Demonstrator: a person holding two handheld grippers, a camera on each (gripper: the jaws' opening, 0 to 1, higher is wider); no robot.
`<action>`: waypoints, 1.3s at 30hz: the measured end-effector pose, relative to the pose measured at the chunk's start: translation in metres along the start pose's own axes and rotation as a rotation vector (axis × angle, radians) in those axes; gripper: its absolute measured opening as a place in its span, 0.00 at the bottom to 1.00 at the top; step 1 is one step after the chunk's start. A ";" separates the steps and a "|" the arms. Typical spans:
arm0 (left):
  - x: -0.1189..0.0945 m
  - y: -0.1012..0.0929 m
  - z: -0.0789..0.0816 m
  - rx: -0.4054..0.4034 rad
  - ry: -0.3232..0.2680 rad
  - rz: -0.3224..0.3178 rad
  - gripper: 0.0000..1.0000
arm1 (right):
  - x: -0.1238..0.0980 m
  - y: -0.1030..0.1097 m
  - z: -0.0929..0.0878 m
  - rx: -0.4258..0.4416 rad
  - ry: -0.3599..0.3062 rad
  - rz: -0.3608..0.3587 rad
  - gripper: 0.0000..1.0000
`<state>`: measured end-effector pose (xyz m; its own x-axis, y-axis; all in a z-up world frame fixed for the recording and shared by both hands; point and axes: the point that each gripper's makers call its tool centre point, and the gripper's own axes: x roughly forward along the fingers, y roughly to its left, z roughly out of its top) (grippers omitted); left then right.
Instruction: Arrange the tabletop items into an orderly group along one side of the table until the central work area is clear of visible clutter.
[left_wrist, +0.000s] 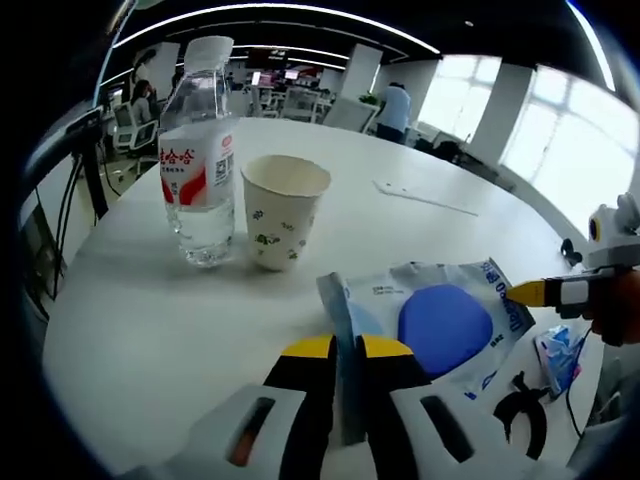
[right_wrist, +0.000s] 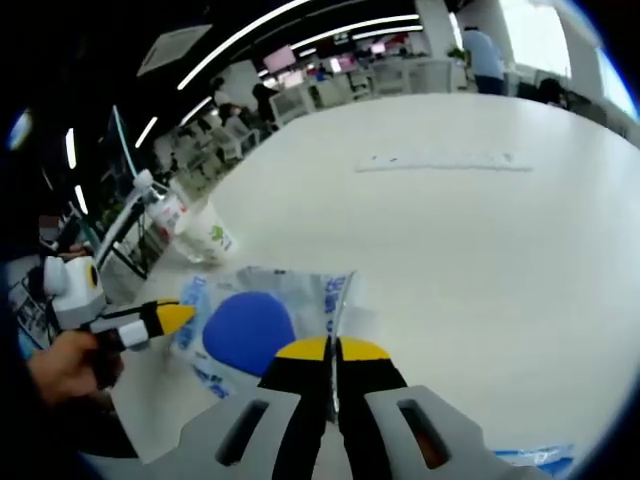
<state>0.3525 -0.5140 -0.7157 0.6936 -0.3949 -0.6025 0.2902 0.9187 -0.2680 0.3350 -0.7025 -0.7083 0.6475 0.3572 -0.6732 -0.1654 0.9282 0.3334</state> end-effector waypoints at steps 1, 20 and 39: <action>0.002 -0.002 0.001 0.008 -0.001 -0.003 0.07 | -0.002 -0.003 0.002 0.003 -0.005 -0.003 0.00; 0.052 -0.045 0.068 0.161 0.019 -0.060 0.07 | -0.010 -0.049 0.050 0.087 -0.070 -0.056 0.00; 0.075 -0.036 0.082 0.178 0.057 -0.012 0.07 | 0.022 -0.059 0.067 0.129 -0.063 -0.053 0.00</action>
<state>0.4481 -0.5756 -0.6897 0.6525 -0.4008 -0.6432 0.4134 0.8995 -0.1412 0.4084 -0.7565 -0.6983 0.6986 0.2968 -0.6511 -0.0349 0.9230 0.3833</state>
